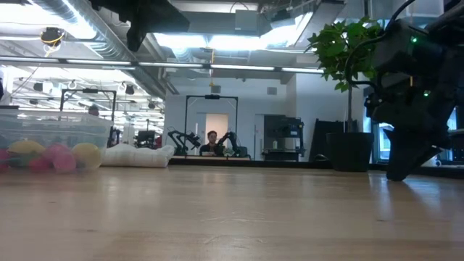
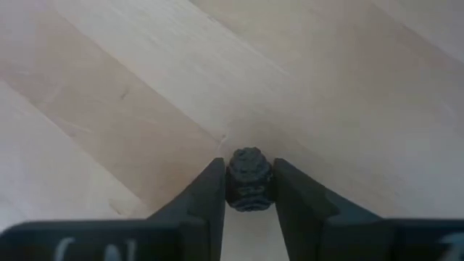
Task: Pick and placing Produce into tupperware
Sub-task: Put the black berry into the transparent bin
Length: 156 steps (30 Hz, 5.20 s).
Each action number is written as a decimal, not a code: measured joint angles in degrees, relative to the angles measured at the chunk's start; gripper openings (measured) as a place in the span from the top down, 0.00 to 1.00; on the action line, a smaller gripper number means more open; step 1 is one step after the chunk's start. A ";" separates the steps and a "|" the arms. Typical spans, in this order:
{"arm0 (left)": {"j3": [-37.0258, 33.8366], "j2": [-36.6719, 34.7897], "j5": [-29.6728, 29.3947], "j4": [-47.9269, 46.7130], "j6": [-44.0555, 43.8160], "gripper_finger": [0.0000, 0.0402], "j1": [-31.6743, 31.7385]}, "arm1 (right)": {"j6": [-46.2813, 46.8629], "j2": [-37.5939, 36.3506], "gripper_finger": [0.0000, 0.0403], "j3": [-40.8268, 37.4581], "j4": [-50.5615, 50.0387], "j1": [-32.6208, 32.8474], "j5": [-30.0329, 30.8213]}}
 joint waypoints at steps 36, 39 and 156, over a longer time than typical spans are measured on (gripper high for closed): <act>0.00 0.00 0.00 0.00 0.00 0.87 0.00 | -3.10 0.35 0.76 2.78 0.74 0.14 -4.07; 0.00 -0.02 0.00 0.00 0.00 0.85 -0.02 | -4.37 0.31 0.76 4.28 1.00 0.13 -3.39; 0.04 0.02 1.74 8.74 46.55 0.55 -7.41 | -22.10 26.14 0.76 46.64 39.70 -5.07 -6.02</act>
